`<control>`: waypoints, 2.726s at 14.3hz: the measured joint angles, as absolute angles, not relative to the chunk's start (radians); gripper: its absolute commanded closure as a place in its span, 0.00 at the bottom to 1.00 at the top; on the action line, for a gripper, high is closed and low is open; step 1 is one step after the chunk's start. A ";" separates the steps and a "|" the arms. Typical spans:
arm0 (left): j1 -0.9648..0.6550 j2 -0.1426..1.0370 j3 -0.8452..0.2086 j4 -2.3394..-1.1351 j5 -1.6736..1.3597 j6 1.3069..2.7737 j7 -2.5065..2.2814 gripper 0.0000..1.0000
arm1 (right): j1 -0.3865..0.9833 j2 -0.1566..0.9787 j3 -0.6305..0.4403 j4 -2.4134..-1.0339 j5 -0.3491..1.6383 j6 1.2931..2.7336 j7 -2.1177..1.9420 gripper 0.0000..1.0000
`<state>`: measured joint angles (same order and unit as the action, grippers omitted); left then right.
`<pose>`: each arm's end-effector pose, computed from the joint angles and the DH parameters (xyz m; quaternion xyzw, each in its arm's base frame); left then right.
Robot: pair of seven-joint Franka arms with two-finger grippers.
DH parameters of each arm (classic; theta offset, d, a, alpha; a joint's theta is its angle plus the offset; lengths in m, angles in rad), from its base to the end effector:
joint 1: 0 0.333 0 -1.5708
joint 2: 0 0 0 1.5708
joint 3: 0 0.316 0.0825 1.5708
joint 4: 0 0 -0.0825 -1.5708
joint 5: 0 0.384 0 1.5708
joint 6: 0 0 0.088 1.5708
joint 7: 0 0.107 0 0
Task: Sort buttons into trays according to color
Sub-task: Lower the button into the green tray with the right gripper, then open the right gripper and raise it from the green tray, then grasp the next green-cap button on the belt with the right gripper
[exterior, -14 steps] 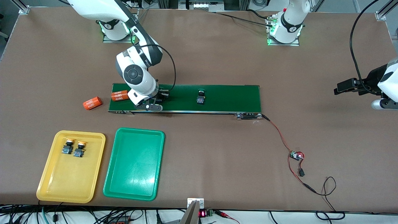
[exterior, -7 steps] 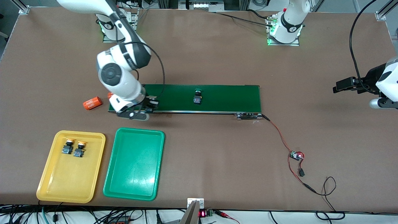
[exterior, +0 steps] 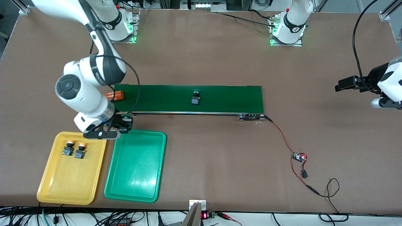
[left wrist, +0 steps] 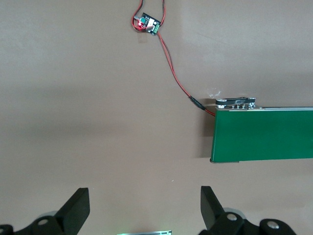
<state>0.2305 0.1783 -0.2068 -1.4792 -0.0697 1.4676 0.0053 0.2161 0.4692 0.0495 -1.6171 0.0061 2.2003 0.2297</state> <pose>0.5921 0.0161 0.5592 0.9942 0.0087 -0.0920 0.0544 0.6677 0.1773 0.3641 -0.9982 -0.0130 -0.0522 0.0272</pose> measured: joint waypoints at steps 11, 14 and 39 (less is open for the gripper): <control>0.232 0.177 -0.207 -1.429 -0.070 1.410 0.006 0.00 | 0.195 0.802 0.020 -1.441 -0.029 2.518 0.130 0.68; 0.232 0.179 -0.207 -1.429 -0.070 1.408 0.006 0.00 | 0.204 0.845 0.020 -1.436 -0.029 2.545 0.130 0.36; 0.232 0.152 -0.213 -1.436 -0.062 1.371 0.020 0.00 | 0.357 0.457 0.032 -1.695 -0.028 2.076 0.402 0.00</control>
